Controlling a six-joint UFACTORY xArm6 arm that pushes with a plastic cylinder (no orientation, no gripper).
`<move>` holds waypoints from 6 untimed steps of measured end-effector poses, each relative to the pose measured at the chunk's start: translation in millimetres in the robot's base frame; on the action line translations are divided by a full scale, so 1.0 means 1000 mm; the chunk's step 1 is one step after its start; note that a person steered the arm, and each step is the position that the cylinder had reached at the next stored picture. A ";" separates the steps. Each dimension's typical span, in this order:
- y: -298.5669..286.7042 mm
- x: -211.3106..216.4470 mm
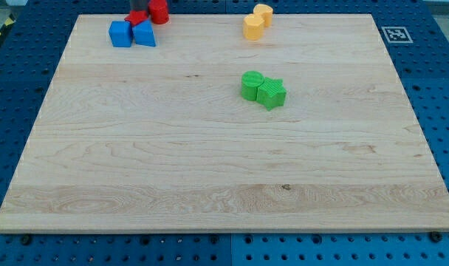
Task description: Slide the red circle to the top center
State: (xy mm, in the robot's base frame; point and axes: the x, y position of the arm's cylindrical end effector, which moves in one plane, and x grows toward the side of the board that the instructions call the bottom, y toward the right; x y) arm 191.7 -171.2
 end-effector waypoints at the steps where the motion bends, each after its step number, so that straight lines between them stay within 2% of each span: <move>1: -0.023 0.000; 2: -0.058 0.000; 3: -0.050 -0.001; 6: 0.047 0.000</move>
